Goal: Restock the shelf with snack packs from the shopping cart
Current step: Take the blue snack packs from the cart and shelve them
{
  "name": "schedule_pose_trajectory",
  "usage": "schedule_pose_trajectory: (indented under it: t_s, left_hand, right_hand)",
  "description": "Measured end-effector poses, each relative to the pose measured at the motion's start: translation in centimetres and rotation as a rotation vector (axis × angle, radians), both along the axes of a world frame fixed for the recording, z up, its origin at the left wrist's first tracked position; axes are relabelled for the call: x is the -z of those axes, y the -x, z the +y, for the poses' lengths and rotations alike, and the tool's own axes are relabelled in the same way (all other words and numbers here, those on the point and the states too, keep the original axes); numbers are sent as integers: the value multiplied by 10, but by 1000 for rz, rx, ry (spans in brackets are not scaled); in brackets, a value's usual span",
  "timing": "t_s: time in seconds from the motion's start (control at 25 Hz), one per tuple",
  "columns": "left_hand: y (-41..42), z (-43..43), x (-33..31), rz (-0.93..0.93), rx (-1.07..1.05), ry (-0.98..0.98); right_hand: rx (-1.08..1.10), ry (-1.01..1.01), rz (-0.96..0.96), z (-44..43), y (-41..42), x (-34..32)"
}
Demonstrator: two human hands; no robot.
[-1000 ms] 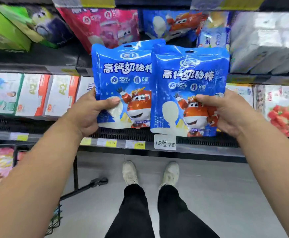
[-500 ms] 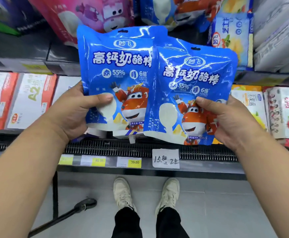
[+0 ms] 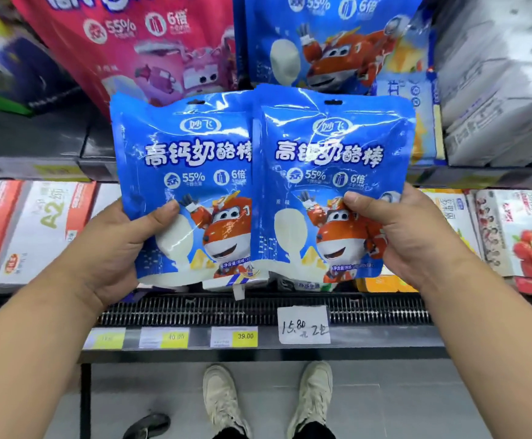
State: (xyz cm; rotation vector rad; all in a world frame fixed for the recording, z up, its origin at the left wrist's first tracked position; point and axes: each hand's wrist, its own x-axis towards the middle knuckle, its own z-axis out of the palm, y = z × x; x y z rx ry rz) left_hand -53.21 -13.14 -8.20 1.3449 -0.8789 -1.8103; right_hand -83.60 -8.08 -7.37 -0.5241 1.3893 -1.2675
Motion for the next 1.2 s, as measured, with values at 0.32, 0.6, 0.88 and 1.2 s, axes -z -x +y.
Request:
schedule_pose_trajectory:
  t_s: [0.32, 0.6, 0.88, 1.2]
  left_hand:
    - [-19, 1, -6, -35, -4, -54]
    - [-19, 2, -3, 25, 46, -39]
    - [-24, 10, 5, 32, -11, -88]
    - [-25, 11, 5, 32, -58, -96]
  right_hand:
    - [-13, 125, -3, -42, -9, -30]
    - [-34, 206, 13, -74, -9, -37]
    - [-55, 267, 74, -92, -6, -40]
    - [51, 430, 114, -107, 3, -51]
